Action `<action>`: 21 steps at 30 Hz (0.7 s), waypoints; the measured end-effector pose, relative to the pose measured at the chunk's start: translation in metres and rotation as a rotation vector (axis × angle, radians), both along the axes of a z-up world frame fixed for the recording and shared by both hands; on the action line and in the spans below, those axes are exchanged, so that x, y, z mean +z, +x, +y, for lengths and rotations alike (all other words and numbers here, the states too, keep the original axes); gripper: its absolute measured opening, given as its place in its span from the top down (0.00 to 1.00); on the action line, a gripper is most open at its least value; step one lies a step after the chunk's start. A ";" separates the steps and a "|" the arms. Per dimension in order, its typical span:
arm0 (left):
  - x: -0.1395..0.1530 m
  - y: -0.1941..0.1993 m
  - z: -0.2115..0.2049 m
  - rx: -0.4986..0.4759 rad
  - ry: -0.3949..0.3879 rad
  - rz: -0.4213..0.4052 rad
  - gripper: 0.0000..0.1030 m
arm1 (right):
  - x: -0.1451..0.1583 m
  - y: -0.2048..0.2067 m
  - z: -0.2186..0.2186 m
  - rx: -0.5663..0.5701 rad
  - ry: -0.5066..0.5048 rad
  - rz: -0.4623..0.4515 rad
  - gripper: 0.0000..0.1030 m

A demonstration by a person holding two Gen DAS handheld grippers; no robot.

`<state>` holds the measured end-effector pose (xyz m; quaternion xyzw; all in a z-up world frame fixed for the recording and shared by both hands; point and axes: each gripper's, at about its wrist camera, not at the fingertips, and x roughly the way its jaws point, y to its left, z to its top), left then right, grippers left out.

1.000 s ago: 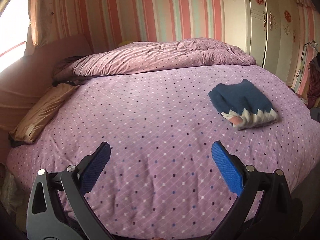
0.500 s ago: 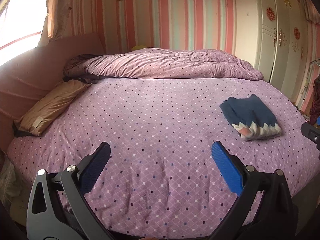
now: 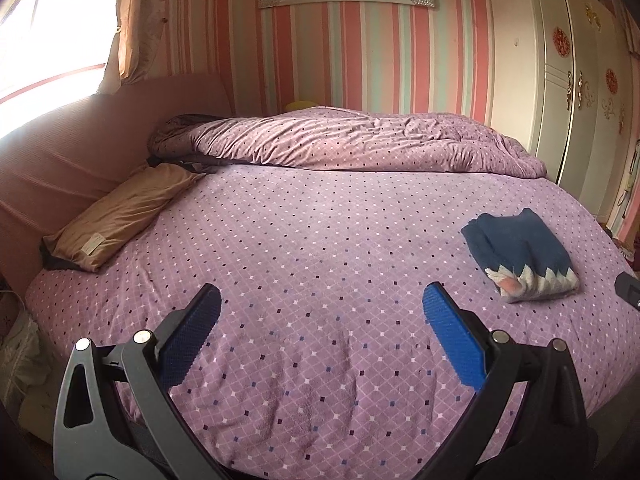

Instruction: Fold small clothes

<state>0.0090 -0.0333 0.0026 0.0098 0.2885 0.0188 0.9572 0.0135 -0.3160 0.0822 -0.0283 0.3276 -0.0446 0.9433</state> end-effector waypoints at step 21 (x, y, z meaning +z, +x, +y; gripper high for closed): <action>0.003 -0.001 -0.006 -0.019 -0.012 -0.003 0.03 | 0.000 0.004 -0.006 -0.011 0.019 -0.008 0.02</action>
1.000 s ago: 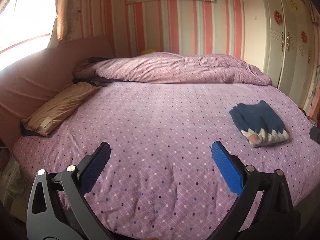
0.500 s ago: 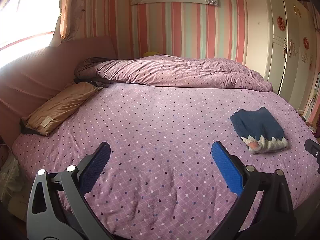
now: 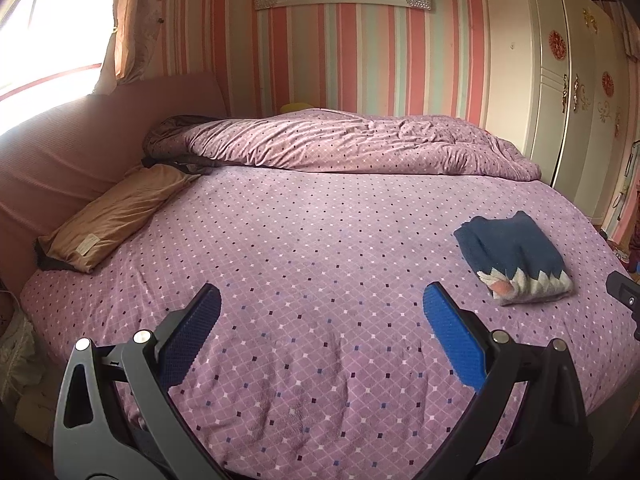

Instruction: Fold small clothes

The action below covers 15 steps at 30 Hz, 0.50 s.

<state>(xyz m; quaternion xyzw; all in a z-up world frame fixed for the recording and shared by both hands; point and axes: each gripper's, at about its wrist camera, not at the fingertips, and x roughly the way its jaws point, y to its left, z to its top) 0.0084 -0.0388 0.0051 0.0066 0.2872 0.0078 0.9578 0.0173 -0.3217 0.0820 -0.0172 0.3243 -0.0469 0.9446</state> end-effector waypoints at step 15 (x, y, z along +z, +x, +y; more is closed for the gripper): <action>0.000 0.002 0.007 -0.015 -0.031 0.013 0.03 | -0.002 0.000 0.005 0.011 0.011 0.007 0.02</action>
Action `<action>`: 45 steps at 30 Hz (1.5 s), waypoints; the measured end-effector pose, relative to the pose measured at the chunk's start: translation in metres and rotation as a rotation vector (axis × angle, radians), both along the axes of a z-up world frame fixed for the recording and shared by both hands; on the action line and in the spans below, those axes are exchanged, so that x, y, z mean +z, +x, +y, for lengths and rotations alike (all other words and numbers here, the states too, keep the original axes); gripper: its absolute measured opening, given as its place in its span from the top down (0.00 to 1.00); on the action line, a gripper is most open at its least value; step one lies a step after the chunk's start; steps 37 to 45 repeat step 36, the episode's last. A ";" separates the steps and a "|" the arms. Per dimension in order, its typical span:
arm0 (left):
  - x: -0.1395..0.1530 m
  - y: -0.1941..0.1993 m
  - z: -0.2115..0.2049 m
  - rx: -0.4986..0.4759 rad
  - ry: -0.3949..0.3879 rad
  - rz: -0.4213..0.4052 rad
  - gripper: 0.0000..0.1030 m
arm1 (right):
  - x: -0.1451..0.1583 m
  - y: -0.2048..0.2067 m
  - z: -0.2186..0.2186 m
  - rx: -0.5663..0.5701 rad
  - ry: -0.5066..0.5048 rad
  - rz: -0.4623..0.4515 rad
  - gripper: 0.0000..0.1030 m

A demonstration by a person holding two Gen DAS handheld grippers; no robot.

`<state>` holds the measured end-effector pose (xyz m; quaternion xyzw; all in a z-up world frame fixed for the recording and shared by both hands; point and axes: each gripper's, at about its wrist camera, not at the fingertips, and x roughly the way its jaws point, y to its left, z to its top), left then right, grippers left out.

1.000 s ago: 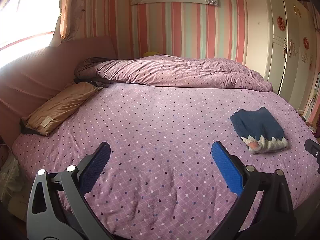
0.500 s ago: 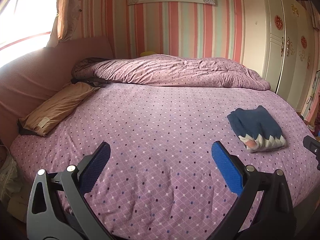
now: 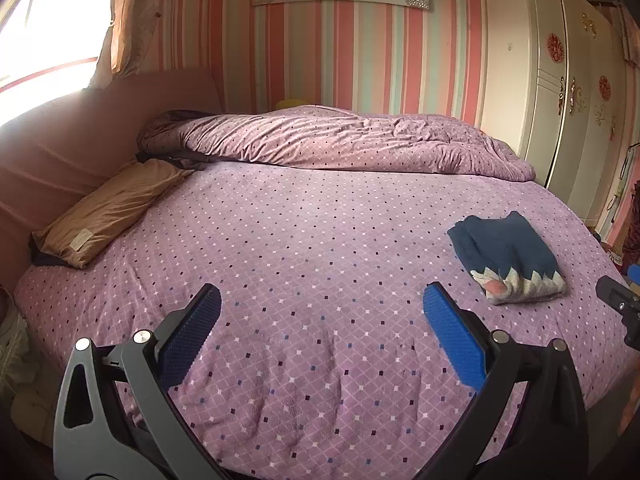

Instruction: Fold small clothes

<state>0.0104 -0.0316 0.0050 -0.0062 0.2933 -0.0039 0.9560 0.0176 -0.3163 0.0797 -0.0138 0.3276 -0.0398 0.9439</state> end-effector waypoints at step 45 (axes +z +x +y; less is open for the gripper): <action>0.009 0.004 -0.001 -0.027 0.004 -0.022 0.03 | -0.005 0.005 0.007 0.031 -0.001 0.015 0.02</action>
